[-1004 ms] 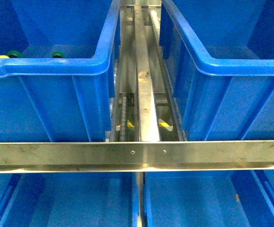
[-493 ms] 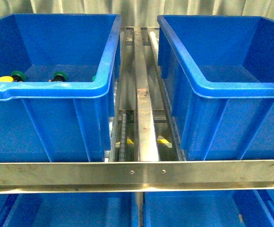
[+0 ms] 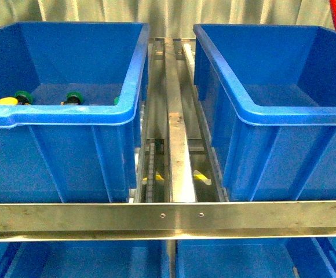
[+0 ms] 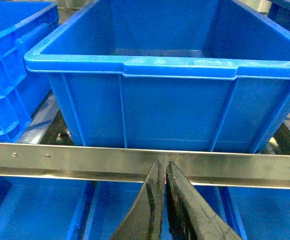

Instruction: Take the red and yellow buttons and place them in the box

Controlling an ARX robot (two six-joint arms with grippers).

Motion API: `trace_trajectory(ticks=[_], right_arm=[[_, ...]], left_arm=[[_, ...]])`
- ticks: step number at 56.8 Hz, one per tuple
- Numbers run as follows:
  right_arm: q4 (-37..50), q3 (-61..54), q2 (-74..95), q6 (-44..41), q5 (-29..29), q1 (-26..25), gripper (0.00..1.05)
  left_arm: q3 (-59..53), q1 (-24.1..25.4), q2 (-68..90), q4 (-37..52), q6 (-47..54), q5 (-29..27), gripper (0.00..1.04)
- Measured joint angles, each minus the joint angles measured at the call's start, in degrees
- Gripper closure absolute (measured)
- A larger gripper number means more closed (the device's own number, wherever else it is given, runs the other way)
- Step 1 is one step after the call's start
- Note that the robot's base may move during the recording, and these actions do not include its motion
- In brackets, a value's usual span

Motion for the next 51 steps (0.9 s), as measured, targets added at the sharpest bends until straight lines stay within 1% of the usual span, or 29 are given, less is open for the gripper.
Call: trace_trajectory(ticks=[3,14,16,18,20,21,27,42,44,51], right_arm=[[0.04,-0.39,-0.04,-1.11,0.26,0.52,0.67],[0.04,-1.25,-0.81,-3.39,1.53,0.87,0.67],[0.04,-1.29,-1.01,-3.8,1.55,0.94,0.67],[0.31,-1.36,-1.18,-4.33,1.62,1.03,0.67],[0.61,-1.44,-1.31,-5.07,1.77,1.25,0.67],[0.74,-1.57,-1.44,-5.44,1.84,1.42,0.67],[1.25,-2.03,-1.66,-6.32,2.03,1.79,0.67],[2.36,-2.29,-1.92,-6.99,2.19,2.43,0.67],[2.45,-2.32,-1.92,-6.99,2.29,2.43,0.67],[4.11,-2.97,-1.95,-7.58,2.91,2.43,0.67]], left_arm=[[0.0,2.4,-0.7,-0.68,0.0,2.27,1.02],[0.0,7.17,-1.49,-1.6,0.0,7.13,1.02],[0.0,9.03,-1.77,-2.03,-0.02,10.36,1.02],[0.0,12.31,-1.88,-2.36,0.13,14.05,1.02],[0.0,15.1,-1.95,-2.51,0.15,14.8,1.02],[0.0,15.61,-1.97,-2.51,0.13,14.82,1.02],[0.0,16.13,-1.99,-2.51,0.15,15.65,1.02],[0.0,16.2,-1.99,-2.51,0.15,15.69,1.02],[0.0,16.2,-1.99,-2.51,0.13,15.67,0.98],[0.0,16.22,-1.99,-2.51,0.15,15.69,0.73]])
